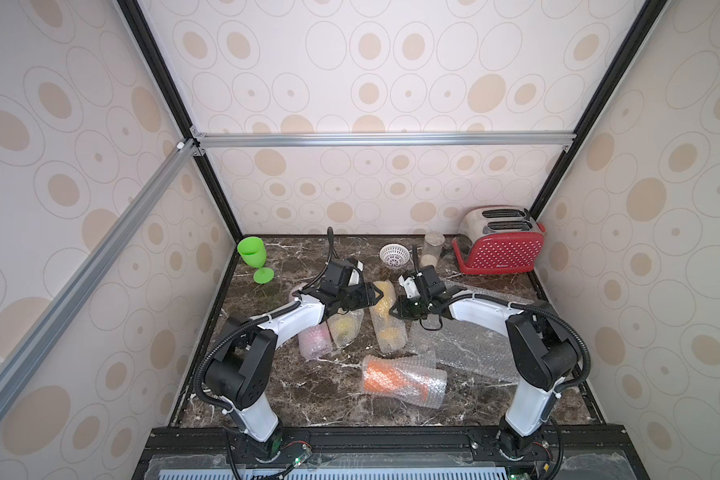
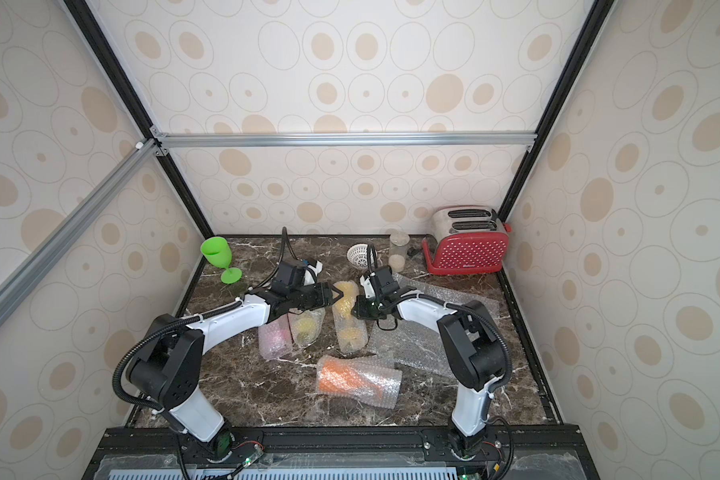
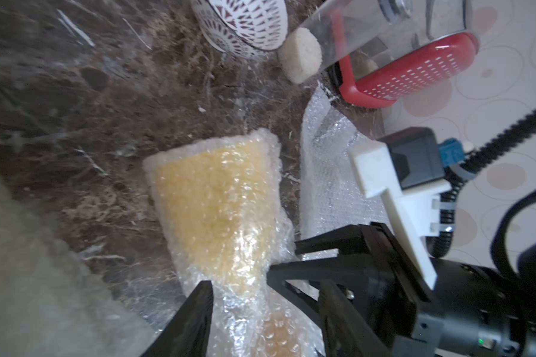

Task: Unpack wine glasses from bubble wrap
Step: Move the bubble wrap to the center of the board, then unwrap the bubble wrap at the center of the board.

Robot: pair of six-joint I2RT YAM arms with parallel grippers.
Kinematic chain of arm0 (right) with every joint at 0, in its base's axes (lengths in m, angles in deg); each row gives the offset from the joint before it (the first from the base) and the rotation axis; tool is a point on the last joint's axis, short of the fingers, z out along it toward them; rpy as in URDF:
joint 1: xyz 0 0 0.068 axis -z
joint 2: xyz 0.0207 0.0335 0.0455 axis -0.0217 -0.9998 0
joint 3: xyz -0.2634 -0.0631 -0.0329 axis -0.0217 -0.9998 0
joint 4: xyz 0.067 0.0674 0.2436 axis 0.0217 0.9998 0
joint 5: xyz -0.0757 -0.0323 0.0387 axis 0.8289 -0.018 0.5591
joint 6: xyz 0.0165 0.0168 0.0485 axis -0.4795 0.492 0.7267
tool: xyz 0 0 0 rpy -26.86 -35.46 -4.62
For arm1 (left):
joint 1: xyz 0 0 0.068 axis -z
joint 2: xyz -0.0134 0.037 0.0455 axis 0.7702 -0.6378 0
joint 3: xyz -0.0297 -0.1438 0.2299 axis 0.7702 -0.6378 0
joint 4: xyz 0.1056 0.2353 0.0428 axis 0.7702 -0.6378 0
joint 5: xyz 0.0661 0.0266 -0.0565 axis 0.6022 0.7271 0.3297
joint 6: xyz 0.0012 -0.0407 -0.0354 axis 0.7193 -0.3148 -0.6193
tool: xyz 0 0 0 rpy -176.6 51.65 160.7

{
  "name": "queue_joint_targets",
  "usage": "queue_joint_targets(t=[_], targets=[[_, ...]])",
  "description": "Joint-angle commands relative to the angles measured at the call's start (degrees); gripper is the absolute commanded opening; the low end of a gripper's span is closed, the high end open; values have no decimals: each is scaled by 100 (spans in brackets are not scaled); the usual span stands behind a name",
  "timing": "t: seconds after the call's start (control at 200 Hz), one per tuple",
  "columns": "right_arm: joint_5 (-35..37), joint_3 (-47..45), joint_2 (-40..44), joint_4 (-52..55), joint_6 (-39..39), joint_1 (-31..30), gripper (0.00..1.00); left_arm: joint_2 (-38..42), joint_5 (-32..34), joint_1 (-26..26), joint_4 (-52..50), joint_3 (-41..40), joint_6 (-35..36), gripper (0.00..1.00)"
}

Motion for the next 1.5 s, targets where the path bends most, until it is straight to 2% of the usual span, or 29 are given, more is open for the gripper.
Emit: queue_joint_targets(t=[0.0,0.105,0.395,0.66,0.75,0.845,0.955,1.1,1.316,1.496], targets=[[20,-150,198,-1,63,28,25,-172,-59,154,282,9,-230,58],[19,-213,265,-14,55,63,26,-287,277,220,41,76,-58,58],[44,-324,331,20,-19,99,27,-464,891,311,-600,324,371,68],[10,-354,406,102,-144,99,29,-785,886,335,-417,295,318,68],[48,-324,438,211,-234,99,30,-859,851,344,-368,325,311,63],[138,-244,477,390,-371,100,33,-909,835,353,-361,360,329,51],[342,-169,554,576,-533,91,41,-909,824,384,-376,412,379,40],[721,52,598,867,-766,91,43,-897,879,410,-507,516,433,22],[1428,455,540,1359,-1113,-43,44,-853,992,466,-675,637,460,10],[1820,690,472,1535,-1282,-281,44,-822,1012,519,-756,758,460,8]])
